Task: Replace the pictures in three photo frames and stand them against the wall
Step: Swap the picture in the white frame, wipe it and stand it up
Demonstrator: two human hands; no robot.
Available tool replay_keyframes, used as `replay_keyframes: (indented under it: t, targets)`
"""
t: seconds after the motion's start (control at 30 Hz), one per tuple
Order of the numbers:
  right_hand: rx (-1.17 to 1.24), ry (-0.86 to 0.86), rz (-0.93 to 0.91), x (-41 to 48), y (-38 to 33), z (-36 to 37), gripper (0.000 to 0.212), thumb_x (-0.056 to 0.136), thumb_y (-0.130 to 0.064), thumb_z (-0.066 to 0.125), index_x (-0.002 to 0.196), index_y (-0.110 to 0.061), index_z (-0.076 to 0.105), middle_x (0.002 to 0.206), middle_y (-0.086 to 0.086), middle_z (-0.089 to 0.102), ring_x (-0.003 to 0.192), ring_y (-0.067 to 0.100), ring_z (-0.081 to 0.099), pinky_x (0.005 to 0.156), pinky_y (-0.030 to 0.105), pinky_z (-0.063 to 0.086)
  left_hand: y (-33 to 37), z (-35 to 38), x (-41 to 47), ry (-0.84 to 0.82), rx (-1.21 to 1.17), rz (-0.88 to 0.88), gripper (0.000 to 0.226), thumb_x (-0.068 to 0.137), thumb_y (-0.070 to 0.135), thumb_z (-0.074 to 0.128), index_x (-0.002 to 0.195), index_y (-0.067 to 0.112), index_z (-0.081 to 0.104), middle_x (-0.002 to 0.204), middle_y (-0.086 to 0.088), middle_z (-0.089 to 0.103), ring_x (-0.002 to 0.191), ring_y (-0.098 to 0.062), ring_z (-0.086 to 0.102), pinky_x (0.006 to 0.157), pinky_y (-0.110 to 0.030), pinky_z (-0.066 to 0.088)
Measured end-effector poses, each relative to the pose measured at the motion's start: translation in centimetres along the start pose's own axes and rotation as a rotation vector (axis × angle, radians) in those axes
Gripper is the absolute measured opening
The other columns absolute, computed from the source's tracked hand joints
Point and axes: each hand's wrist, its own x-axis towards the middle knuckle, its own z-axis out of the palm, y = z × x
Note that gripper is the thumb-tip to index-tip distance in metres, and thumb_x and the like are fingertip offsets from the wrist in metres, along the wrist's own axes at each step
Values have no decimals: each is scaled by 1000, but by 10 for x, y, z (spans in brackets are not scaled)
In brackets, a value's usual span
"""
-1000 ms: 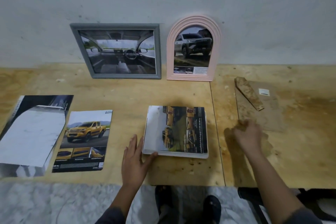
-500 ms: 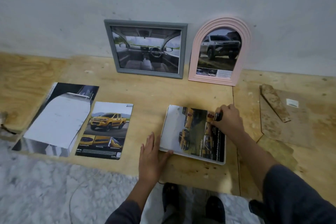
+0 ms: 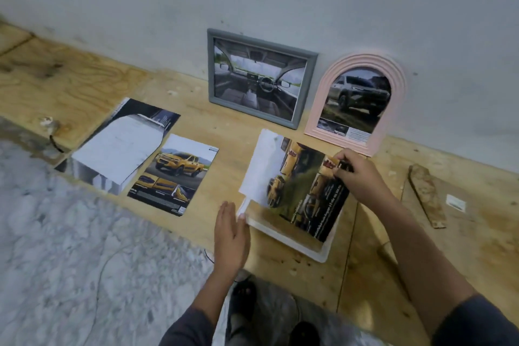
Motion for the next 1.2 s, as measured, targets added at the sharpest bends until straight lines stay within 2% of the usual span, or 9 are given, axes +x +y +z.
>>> replay_keyframes:
  t: [0.17, 0.3, 0.4, 0.5, 0.73, 0.93, 1.03, 1.1, 1.2]
  targets:
    - [467, 64, -16, -7, -35, 26, 24, 87, 2, 53, 75, -19, 50, 74, 2, 53, 68, 18, 53, 63, 30, 46, 50, 11, -29, -212, -700, -246, 104, 63, 79, 53, 145, 23, 25, 145, 2, 40, 132, -15, 42, 100, -32, 44]
    - [553, -126, 116, -2, -61, 74, 16, 83, 4, 55, 77, -11, 51, 76, 11, 58, 71, 26, 57, 64, 34, 48, 54, -28, -4, -53, -743, -120, 33, 90, 28, 56, 121, 20, 46, 98, -8, 69, 77, -18, 71, 65, -28, 57]
    - [417, -277, 126, 15, -87, 118, 17, 78, 4, 64, 80, -10, 55, 80, 11, 63, 74, 26, 62, 62, 30, 50, 39, -89, 34, 120, -599, -77, 32, 90, 7, 55, 119, 19, 50, 72, 2, 69, 61, -12, 67, 64, -31, 57]
    - [380, -431, 216, 42, -115, 186, 19, 79, 5, 64, 92, -7, 56, 80, 7, 63, 70, 18, 63, 54, 23, 53, 15, -159, 89, 186, -413, -84, 17, 90, 4, 55, 104, 12, 57, 67, 2, 65, 63, -12, 64, 69, -35, 55]
    - [339, -495, 413, 102, -179, 349, 29, 75, -16, 73, 100, -7, 61, 98, 12, 67, 91, 27, 66, 87, 43, 54, -46, -287, 216, 250, -134, -176, 15, 83, 1, 63, 93, 10, 55, 75, -4, 58, 69, -21, 57, 54, -15, 46]
    - [187, -458, 463, 135, -206, 419, 19, 78, -10, 72, 73, -6, 54, 80, 16, 66, 80, 31, 69, 74, 39, 58, -92, -331, 273, 178, 61, -264, 20, 79, 4, 68, 88, 13, 53, 79, -4, 58, 69, -17, 56, 50, -13, 42]
    - [-90, -451, 266, 138, -214, 425, 26, 79, -23, 72, 64, -11, 54, 61, 8, 63, 49, 17, 58, 45, 23, 44, -108, -337, 284, 219, 231, -261, 30, 71, 14, 73, 96, 9, 57, 95, -7, 58, 93, -25, 55, 70, -26, 45]
    - [-168, -396, 177, 138, -212, 417, 31, 81, -29, 69, 61, -13, 51, 55, 1, 55, 47, 14, 52, 44, 23, 38, -107, -335, 285, 286, 339, -228, 50, 71, 17, 74, 114, 6, 53, 115, -14, 48, 111, -29, 43, 90, -33, 39]
    - [-162, -152, 187, 137, -199, 381, 27, 85, -34, 61, 77, -13, 45, 67, 3, 54, 62, 21, 53, 51, 32, 38, -81, -313, 273, 226, 325, -44, 40, 83, 18, 66, 118, 7, 51, 119, -12, 48, 112, -25, 44, 93, -29, 38]
